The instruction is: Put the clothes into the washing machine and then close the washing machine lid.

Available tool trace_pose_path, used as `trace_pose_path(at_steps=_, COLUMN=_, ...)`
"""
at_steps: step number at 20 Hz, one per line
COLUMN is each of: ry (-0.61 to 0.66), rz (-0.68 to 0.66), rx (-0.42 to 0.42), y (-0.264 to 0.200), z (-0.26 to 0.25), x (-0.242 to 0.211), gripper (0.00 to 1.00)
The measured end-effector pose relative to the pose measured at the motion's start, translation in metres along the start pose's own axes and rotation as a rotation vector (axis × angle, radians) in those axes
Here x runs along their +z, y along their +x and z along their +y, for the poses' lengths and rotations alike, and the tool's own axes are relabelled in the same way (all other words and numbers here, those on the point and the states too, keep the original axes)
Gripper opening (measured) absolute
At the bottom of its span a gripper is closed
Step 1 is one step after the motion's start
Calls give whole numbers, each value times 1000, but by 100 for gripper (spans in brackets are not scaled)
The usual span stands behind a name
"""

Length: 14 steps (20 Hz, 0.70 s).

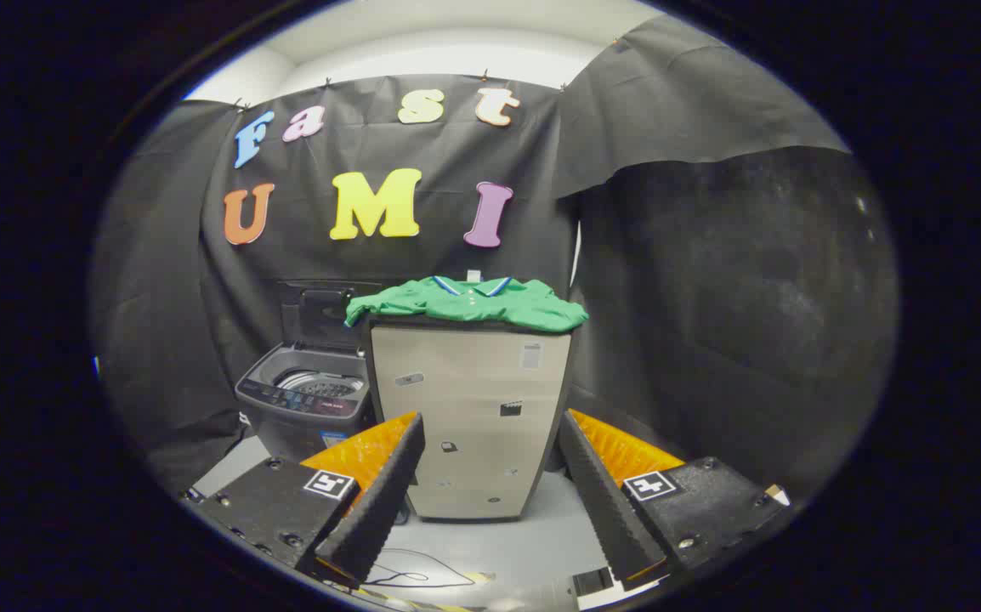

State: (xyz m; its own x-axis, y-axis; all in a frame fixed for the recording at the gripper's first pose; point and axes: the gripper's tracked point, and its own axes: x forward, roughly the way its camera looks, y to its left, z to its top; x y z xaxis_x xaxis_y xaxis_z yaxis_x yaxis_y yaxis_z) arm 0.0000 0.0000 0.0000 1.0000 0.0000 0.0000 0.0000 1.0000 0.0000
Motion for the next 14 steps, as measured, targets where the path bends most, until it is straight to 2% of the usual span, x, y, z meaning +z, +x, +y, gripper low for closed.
trace_pose_path(at_steps=9, ry=14, rz=-4, rx=-34, y=0, z=-18, x=5, gripper=100)
trace_pose_path(at_steps=14, ry=26, rz=-2, rx=-16, y=-4, z=-14, x=10, gripper=100)
